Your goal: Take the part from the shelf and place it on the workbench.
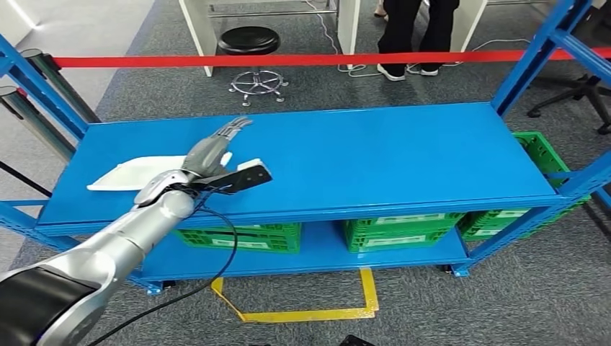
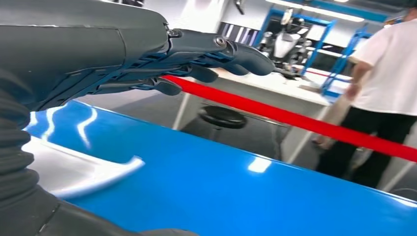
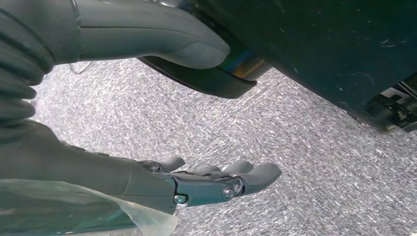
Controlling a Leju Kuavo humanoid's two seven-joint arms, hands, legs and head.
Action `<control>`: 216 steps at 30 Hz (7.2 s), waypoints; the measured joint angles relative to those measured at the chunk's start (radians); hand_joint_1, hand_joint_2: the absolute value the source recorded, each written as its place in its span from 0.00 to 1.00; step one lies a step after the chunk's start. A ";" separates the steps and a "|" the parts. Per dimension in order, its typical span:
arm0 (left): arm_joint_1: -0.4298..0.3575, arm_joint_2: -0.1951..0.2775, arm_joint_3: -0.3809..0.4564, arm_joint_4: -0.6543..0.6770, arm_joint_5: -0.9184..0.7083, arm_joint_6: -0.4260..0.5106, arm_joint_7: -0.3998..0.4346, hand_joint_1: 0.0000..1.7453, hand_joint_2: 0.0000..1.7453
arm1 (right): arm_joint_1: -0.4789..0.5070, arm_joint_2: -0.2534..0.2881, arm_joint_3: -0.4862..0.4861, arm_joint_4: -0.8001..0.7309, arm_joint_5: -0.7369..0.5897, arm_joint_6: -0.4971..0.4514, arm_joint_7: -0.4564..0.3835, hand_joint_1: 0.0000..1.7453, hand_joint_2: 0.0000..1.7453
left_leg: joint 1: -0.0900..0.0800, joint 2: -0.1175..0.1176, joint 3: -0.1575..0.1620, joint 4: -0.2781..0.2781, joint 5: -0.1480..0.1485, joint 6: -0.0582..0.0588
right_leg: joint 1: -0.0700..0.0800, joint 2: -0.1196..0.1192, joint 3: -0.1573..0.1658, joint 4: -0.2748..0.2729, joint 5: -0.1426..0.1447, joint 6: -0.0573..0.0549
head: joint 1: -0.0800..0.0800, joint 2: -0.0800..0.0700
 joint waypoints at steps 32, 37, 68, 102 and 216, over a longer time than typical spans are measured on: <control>-0.018 0.119 -0.021 0.115 -0.189 -0.020 0.217 0.00 1.00 | -0.002 -0.002 -0.005 0.000 0.013 -0.027 0.092 0.00 1.00 | 0.002 0.000 0.022 -0.074 0.037 -0.003 | 0.002 -0.007 0.025 -0.005 -0.024 0.001 | 0.000 0.000; -0.021 0.120 -0.021 0.116 -0.189 -0.025 0.217 0.00 1.00 | -0.002 -0.002 -0.005 0.000 0.014 -0.027 0.092 0.00 1.00 | 0.003 -0.002 0.042 -0.119 0.019 0.021 | 0.004 -0.010 0.011 0.010 -0.044 0.027 | 0.002 0.000; -0.092 0.145 -0.133 0.170 -0.551 -0.139 0.643 0.00 1.00 | 0.004 -0.003 -0.071 0.000 -0.008 -0.032 0.058 0.00 1.00 | 0.002 -0.003 0.044 -0.126 0.026 0.025 | 0.005 -0.009 -0.004 0.024 -0.045 0.025 | 0.006 0.000; -0.070 0.165 -0.077 0.196 -0.613 -0.034 0.701 1.00 1.00 | -0.002 0.000 -0.095 -0.001 0.019 -0.035 0.055 0.00 1.00 | 0.004 0.000 0.053 -0.130 0.024 0.034 | 0.005 -0.009 -0.060 0.152 -0.108 0.035 | 0.013 0.000; 0.955 -0.142 0.154 -1.220 0.912 -0.679 -0.263 1.00 1.00 | 0.060 0.119 -0.215 0.008 0.010 -0.138 -0.178 0.00 1.00 | -0.003 -0.048 0.091 -0.046 -0.016 0.022 | 0.015 0.059 0.092 -0.043 -0.044 -0.008 | 0.013 0.000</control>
